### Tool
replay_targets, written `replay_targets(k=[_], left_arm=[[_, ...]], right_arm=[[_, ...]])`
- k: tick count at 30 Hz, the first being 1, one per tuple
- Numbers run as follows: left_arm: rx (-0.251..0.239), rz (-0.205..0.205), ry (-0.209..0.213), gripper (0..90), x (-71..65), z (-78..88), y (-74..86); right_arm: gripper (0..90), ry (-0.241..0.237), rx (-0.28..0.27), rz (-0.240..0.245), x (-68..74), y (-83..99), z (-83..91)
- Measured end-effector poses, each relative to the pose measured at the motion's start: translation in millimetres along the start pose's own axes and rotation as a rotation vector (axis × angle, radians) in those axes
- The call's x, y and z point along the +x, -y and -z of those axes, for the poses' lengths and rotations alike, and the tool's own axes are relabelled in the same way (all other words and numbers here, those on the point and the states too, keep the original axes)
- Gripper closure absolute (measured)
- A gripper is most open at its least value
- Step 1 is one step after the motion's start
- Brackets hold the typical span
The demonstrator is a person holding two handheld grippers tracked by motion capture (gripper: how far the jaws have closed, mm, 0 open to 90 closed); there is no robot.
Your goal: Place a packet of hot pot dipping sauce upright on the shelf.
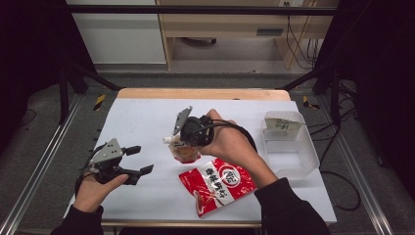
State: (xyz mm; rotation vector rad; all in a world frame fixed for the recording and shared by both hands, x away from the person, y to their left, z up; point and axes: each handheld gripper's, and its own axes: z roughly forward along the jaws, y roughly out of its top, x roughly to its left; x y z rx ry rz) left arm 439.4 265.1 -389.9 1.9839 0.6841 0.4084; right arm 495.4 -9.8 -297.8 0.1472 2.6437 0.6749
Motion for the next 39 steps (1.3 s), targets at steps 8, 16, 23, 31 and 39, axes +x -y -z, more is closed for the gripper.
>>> replay_targets(k=[8, 16, 23, 31, 39], left_arm=[[0.043, 0.02, -0.031, 7.8, 4.3, -14.3, 19.1], [0.061, 0.057, -0.098, 6.6, 11.4, -19.2, 34.3], [0.085, 0.034, -0.179, 5.7, 12.6, -22.2, 40.4], [0.093, 0.034, -0.195, 5.7, 14.5, -23.3, 43.0], [0.078, 0.023, -0.207, 5.7, 13.5, -22.3, 41.3]], right_arm=[[86.7, 0.031, 0.001, -0.056, -6.9, 32.4, 11.5], [86.6, 0.052, -0.016, -0.072, -7.8, 51.8, 25.1], [86.6, 0.091, -0.044, -0.093, -5.4, 68.0, 41.5], [86.6, 0.141, -0.081, -0.109, -2.7, 82.6, 69.2], [86.6, 0.17, -0.089, -0.122, -2.2, 90.7, 88.1]])
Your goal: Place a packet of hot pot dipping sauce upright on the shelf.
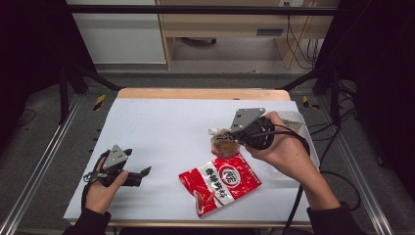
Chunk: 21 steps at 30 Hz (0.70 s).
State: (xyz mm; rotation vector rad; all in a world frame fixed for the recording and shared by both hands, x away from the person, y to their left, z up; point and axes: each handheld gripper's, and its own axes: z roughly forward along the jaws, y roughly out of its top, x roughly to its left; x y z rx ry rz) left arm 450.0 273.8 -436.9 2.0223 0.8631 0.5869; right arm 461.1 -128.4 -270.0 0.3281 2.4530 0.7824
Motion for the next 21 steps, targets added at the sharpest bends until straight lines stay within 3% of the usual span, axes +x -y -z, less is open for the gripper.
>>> replay_targets(k=[21], left_arm=[[0.011, 0.01, 0.0, 5.7, 2.2, -2.3, 2.4]], right_arm=[[86.5, 0.046, -0.003, 0.003, -5.8, 8.7, 25.5]])
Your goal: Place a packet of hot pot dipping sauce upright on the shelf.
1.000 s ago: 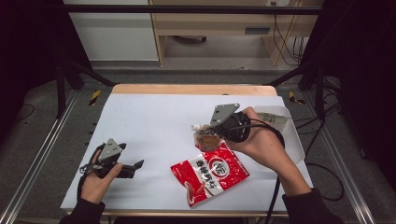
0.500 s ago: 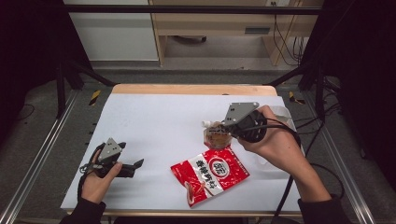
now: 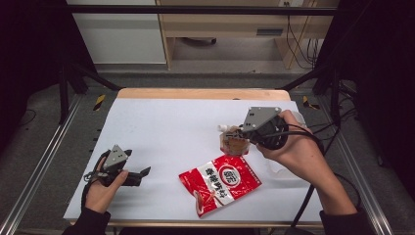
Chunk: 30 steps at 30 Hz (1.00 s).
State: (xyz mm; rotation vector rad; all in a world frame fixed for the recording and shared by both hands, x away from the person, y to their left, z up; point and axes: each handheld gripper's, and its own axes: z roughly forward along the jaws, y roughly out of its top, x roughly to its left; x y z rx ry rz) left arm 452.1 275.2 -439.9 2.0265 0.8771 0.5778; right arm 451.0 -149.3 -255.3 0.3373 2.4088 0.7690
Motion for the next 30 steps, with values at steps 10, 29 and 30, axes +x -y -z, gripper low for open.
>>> replay_targets(k=[10, 29, 30], left_arm=[[0.005, 0.008, -0.001, 5.7, 1.1, 0.4, 0.3], [-0.001, 0.012, -0.003, 5.6, 2.2, 1.1, 1.1], [-0.001, 0.012, -0.003, 5.6, 2.2, 1.1, 1.2]], right_arm=[[86.5, 0.026, 0.005, -0.01, -5.7, 4.0, 9.0], [86.6, 0.078, 0.057, -0.021, -18.5, 32.8, 26.8], [86.7, 0.081, 0.061, -0.021, -19.8, 35.3, 27.9]])
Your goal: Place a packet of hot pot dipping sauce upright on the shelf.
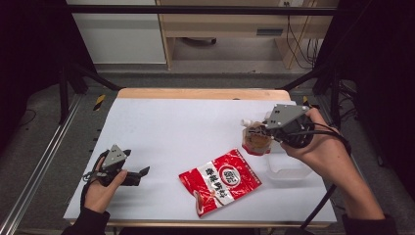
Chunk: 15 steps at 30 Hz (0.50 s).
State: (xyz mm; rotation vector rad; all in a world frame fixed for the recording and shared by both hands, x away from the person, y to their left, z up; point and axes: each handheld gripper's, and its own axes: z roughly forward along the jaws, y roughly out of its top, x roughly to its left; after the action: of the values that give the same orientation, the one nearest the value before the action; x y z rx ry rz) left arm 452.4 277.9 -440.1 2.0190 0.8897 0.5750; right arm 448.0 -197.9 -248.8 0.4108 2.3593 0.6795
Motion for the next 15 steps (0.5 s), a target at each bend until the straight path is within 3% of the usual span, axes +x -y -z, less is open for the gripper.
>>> replay_targets(k=[15], left_arm=[[0.007, 0.003, 0.003, 5.6, -0.1, -0.7, 1.0]], right_arm=[[86.7, 0.006, 0.045, -0.075, -25.1, 34.2, -4.3]])
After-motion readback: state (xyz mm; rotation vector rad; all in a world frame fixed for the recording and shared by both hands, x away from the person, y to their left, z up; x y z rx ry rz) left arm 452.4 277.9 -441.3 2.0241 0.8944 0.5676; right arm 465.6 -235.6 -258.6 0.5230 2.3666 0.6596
